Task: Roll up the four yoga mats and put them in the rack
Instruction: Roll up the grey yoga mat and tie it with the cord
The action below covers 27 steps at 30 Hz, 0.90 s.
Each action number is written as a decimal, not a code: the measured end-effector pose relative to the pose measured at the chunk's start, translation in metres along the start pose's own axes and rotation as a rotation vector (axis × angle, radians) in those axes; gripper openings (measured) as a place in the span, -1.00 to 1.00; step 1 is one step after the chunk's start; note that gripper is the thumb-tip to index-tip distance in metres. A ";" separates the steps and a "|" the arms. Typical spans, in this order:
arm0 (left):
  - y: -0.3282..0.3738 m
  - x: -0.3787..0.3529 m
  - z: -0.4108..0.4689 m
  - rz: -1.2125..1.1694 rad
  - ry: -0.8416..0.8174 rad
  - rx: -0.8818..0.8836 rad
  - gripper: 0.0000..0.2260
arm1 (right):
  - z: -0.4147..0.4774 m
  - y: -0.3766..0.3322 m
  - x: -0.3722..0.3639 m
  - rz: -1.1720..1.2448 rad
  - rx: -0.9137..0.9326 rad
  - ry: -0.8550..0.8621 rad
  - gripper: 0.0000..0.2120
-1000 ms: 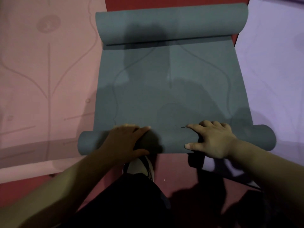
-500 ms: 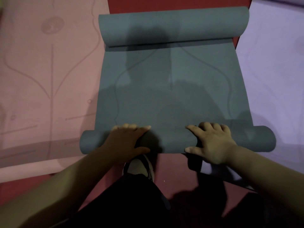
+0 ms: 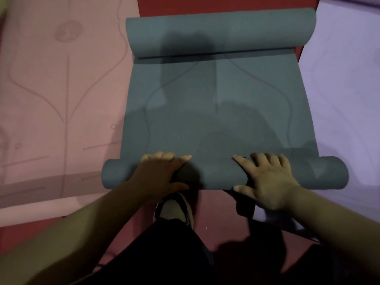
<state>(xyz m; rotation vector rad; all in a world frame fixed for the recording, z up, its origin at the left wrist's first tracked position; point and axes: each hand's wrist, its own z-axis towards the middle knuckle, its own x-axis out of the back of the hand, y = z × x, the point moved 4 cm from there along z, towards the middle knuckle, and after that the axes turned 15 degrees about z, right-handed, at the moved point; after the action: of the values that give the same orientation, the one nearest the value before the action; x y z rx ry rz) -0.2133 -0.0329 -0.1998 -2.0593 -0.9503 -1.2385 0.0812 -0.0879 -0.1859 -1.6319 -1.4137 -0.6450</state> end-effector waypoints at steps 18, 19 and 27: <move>0.000 0.005 0.002 0.045 0.134 0.084 -0.25 | 0.011 0.004 0.008 -0.009 0.027 0.054 -0.11; -0.001 0.005 0.002 0.033 0.133 0.080 -0.25 | 0.009 0.003 0.005 -0.007 0.046 0.119 -0.16; 0.003 0.001 -0.001 0.080 0.199 0.098 -0.23 | 0.014 0.004 0.009 -0.005 -0.021 0.037 -0.10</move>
<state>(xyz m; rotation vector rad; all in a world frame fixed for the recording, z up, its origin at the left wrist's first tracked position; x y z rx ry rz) -0.2108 -0.0348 -0.1986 -1.8414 -0.8131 -1.2997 0.0854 -0.0712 -0.1865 -1.6254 -1.3890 -0.6914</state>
